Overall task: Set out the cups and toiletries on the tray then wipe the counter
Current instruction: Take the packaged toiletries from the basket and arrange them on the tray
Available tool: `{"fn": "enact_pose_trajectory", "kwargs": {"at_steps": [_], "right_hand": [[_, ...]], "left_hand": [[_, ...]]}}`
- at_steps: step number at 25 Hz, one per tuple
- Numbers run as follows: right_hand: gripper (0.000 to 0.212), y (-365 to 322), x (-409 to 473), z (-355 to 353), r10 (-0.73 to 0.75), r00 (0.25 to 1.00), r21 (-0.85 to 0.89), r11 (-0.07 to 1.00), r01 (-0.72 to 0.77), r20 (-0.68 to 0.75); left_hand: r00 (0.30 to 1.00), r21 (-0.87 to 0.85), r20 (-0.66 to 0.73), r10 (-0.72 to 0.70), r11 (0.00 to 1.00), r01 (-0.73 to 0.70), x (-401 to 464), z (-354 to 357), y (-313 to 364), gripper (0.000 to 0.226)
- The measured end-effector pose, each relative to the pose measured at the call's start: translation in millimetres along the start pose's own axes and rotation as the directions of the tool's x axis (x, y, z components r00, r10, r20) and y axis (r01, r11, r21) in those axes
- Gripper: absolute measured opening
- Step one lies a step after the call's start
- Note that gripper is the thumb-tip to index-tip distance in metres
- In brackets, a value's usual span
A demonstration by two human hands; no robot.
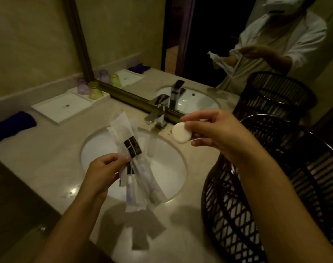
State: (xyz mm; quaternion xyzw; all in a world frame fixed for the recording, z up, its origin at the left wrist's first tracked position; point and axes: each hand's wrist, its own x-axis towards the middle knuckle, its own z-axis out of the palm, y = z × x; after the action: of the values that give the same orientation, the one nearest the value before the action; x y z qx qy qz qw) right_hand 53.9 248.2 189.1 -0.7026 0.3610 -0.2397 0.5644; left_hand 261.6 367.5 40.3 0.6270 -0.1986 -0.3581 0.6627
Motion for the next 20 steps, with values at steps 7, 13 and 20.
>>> {"fn": "enact_pose_trajectory", "kwargs": {"at_steps": [7,13,20], "right_hand": [[0.013,16,7,152,0.054,0.996,0.08,0.995,-0.059,0.068],[0.012,33,12,294,0.151,0.985,0.185,0.969,-0.165,0.088],[0.012,41,41,397,0.24,0.963,0.264,0.927,-0.265,0.121]], "left_hand": [[0.997,-0.005,-0.071,-0.033,0.999,0.033,-11,-117,5,0.006],[0.986,0.057,-0.135,-0.096,0.993,0.104,-7,-248,9,0.005],[0.971,0.047,-0.188,-0.149,0.986,0.161,17,-353,17,0.004]]}}
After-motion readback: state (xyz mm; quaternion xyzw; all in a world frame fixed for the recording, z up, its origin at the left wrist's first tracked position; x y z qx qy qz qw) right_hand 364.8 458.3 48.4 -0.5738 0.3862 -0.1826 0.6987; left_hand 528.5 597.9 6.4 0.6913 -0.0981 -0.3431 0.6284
